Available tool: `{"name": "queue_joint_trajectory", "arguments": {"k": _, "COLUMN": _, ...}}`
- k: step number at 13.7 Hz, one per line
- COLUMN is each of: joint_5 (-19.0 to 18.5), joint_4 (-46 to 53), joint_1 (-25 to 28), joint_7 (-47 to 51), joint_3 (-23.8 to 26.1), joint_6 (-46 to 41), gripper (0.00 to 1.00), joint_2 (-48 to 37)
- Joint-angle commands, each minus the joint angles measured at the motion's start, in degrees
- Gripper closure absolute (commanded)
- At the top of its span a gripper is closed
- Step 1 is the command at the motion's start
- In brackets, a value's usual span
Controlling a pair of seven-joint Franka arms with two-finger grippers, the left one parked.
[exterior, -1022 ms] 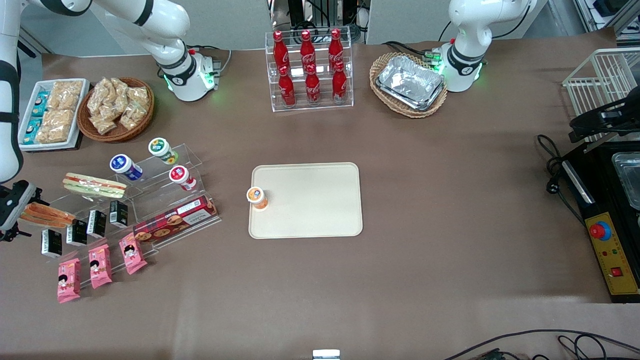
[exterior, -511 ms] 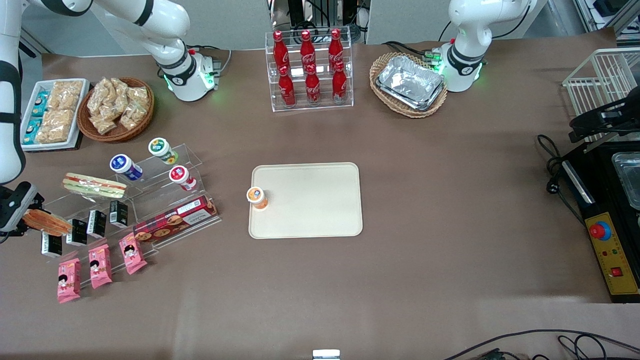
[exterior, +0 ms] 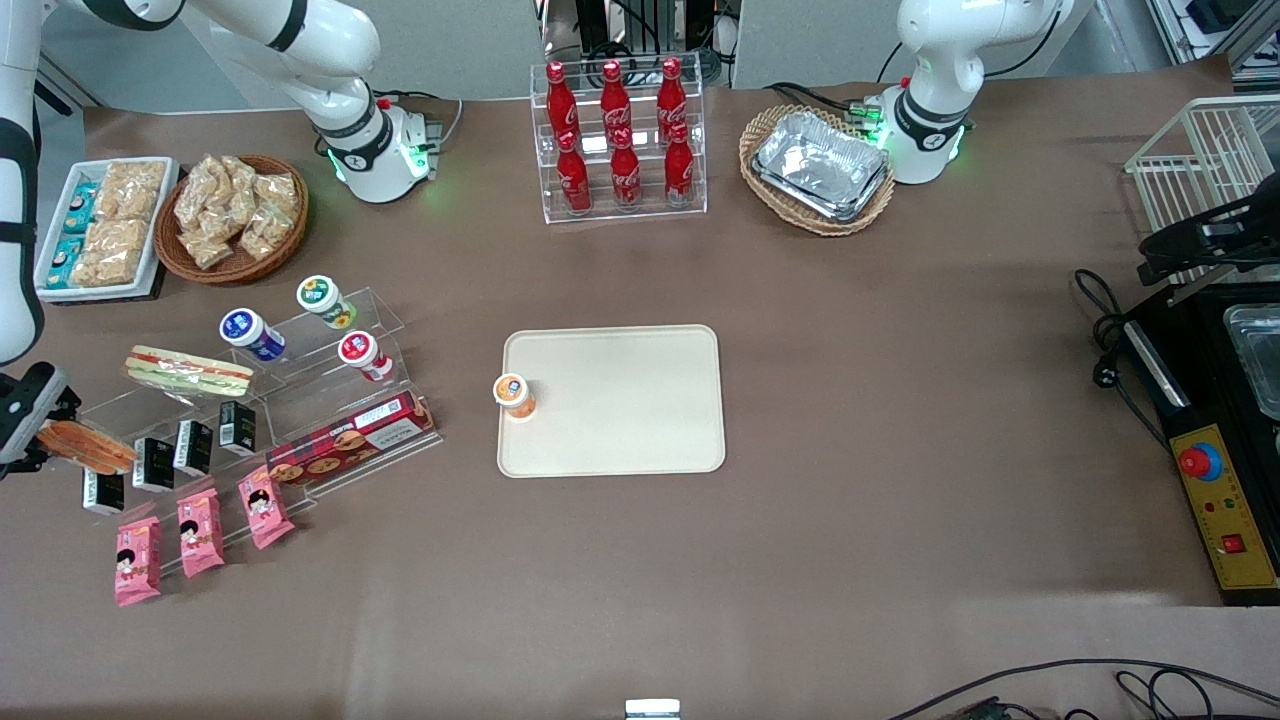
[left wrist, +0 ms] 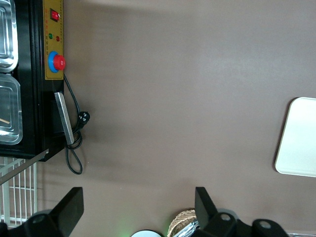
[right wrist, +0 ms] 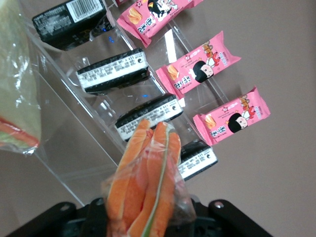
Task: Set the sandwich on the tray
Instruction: 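Close the right gripper on the orange-filled sandwich and lift it, then carry the held sandwich with the right gripper over the cream tray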
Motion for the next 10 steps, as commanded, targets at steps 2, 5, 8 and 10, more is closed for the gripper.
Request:
{"name": "queue_joint_trajectory", "arguments": {"k": 2, "joint_5": 1.4, "joint_4": 3.1, "joint_1": -0.2, "joint_7": 1.8, "joint_3": -0.3, "joint_6": -5.4, "gripper": 1.00, "joint_2": -2.2}}
{"name": "queue_joint_trajectory", "arguments": {"k": 5, "joint_5": 1.2, "joint_4": 9.5, "joint_1": 0.1, "joint_7": 8.9, "joint_3": -0.2, "joint_6": -16.1, "gripper": 1.00, "joint_2": -3.0}}
{"name": "queue_joint_trajectory", "arguments": {"k": 8, "joint_5": 0.3, "joint_4": 14.7, "joint_1": 2.2, "joint_7": 17.1, "joint_3": 0.0, "joint_6": -23.4, "gripper": 1.00, "joint_2": -3.0}}
{"name": "queue_joint_trajectory", "arguments": {"k": 10, "joint_5": 0.1, "joint_4": 15.7, "joint_1": 4.4, "joint_7": 24.3, "joint_3": 0.1, "joint_6": -26.0, "gripper": 1.00, "joint_2": -3.7}}
